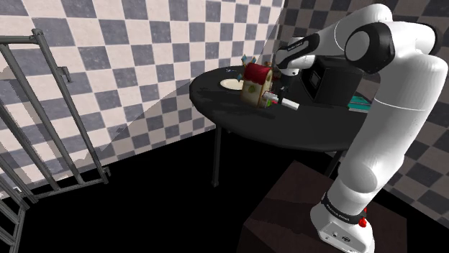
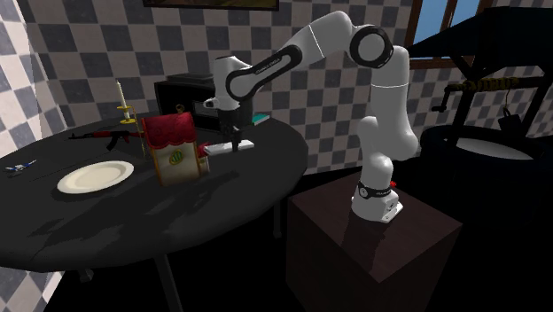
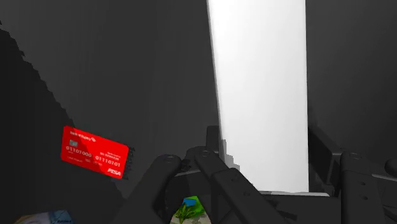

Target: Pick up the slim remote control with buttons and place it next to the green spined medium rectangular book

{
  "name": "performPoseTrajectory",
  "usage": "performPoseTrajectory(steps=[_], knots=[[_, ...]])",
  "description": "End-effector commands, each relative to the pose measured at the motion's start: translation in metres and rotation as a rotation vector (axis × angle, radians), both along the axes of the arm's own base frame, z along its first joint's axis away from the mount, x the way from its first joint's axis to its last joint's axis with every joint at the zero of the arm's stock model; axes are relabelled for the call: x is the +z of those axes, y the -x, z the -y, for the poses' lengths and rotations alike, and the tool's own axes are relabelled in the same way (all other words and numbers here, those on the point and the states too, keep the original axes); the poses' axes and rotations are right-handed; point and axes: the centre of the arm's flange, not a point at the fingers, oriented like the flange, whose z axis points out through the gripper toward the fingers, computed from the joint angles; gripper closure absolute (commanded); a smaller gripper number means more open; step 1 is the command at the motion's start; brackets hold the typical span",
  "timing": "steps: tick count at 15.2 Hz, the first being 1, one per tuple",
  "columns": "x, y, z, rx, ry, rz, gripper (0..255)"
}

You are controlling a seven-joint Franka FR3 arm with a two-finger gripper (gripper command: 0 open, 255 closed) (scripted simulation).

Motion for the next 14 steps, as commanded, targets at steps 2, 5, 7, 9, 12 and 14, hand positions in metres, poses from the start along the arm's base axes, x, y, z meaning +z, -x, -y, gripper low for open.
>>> performPoseTrajectory(steps=[2,5,7,9,12,14], knots=[[0.001,0.027,0.029,-0.001,0.001,0.0,255],[0.002,0.054,0.059,-0.001,0.001,0.0,255],[0.002,0.071,0.079,-0.001,0.001,0.0,255],[0.002,0.089,0.099,-0.001,0.001,0.0,255],[0.002,0.115,0.128,-0.001,0.001,0.0,255],[0.002,0.132,0.148,-0.001,0.001,0.0,255]])
